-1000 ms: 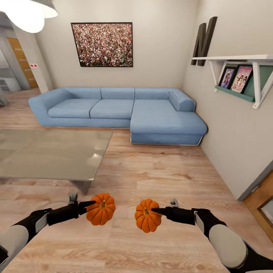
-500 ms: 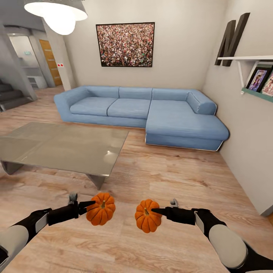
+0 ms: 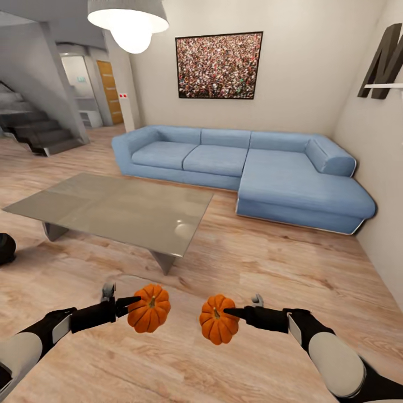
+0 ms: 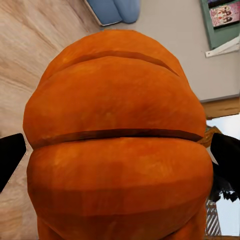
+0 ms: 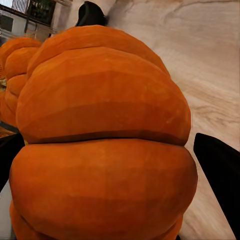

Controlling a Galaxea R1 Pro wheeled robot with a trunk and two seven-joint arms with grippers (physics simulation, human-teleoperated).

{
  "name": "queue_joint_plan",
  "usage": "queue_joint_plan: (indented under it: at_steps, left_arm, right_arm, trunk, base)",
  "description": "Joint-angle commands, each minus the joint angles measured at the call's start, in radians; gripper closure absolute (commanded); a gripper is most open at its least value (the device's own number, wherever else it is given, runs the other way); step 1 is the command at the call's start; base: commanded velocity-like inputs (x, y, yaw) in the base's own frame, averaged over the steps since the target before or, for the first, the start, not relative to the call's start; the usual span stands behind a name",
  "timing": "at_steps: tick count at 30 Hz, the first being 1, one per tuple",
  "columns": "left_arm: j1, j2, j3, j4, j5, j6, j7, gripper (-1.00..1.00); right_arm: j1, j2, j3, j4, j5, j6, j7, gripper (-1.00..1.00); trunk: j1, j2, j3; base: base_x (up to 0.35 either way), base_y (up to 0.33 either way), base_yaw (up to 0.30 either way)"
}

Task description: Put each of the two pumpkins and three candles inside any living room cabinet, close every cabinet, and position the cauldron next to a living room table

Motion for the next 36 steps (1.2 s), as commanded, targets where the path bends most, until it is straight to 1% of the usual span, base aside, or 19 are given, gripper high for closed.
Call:
queue_joint_plan:
  at_steps: [1,5,8,10,15,20,21,25,27,31,32,34,36]
  left_arm:
    - [0.0,0.0,0.012,-0.001,0.001,0.0,0.0,1.0]
    - [0.0,0.001,0.012,-0.002,-0.002,-0.001,-0.001,1.0]
    - [0.001,0.016,0.012,0.0,-0.002,-0.004,-0.005,1.0]
    - [0.008,0.023,0.011,0.02,-0.002,-0.033,-0.006,1.0]
    - [0.024,0.027,0.01,0.035,-0.003,-0.079,-0.004,1.0]
    - [0.046,0.025,0.009,0.035,-0.003,-0.086,-0.005,1.0]
    - [0.049,0.026,0.009,0.036,-0.003,-0.087,-0.007,1.0]
    - [0.063,0.029,0.009,0.037,-0.004,-0.087,-0.007,1.0]
    - [0.075,0.029,0.009,0.035,-0.004,-0.087,-0.008,1.0]
    - [0.081,0.03,0.009,0.035,-0.003,-0.088,-0.01,1.0]
    - [0.084,0.031,-0.007,0.036,-0.003,-0.102,-0.011,1.0]
    - [0.085,0.028,-0.024,0.035,-0.003,-0.115,-0.011,1.0]
    - [0.086,0.02,-0.033,0.034,-0.003,-0.119,-0.009,1.0]
  right_arm:
    - [0.0,0.0,-0.003,0.0,-0.002,0.001,0.0,1.0]
    - [0.0,-0.004,-0.003,-0.002,-0.004,0.001,0.002,1.0]
    - [0.0,-0.01,-0.003,-0.007,-0.005,0.0,0.012,1.0]
    - [0.0,-0.011,-0.003,-0.007,-0.005,0.0,0.018,1.0]
    - [0.0,-0.017,-0.002,-0.009,-0.001,0.0,0.028,1.0]
    - [0.0,-0.017,-0.002,-0.005,0.002,0.001,0.039,1.0]
    - [0.001,-0.02,-0.002,-0.005,0.004,0.001,0.04,1.0]
    - [0.01,-0.046,-0.002,-0.002,0.006,0.001,0.04,1.0]
    - [0.023,-0.053,-0.002,-0.002,0.006,0.001,0.04,1.0]
    - [0.032,-0.056,-0.002,-0.002,0.007,0.0,0.04,1.0]
    - [0.054,-0.056,-0.002,-0.007,0.007,-0.007,0.038,1.0]
    - [0.063,-0.057,-0.002,-0.013,0.006,-0.01,0.037,1.0]
    - [0.068,-0.055,-0.002,-0.013,0.006,-0.017,0.035,1.0]
  trunk:
    - [0.0,0.0,0.0]
    - [0.0,0.0,0.0]
    - [0.0,0.0,0.0]
    - [0.0,0.0,0.0]
    - [0.0,0.0,0.0]
    - [0.0,0.0,0.0]
    - [0.0,0.0,0.0]
    - [0.0,0.0,0.0]
    - [0.0,0.0,0.0]
    - [0.0,0.0,0.0]
    - [0.0,0.0,0.0]
    - [0.0,0.0,0.0]
    - [0.0,0.0,0.0]
  base:
    - [0.0,0.0,0.283]
    - [0.0,0.0,0.283]
    - [0.0,0.0,0.283]
    - [0.0,0.0,0.283]
    - [0.0,0.0,0.283]
    - [0.0,0.0,0.283]
    - [0.0,0.0,0.283]
    - [0.0,0.0,0.281]
    - [0.0,0.0,0.157]
    - [0.0,0.0,0.039]
    - [0.0,0.0,0.004]
    - [0.0,0.0,0.002]
    - [0.0,0.0,0.0]
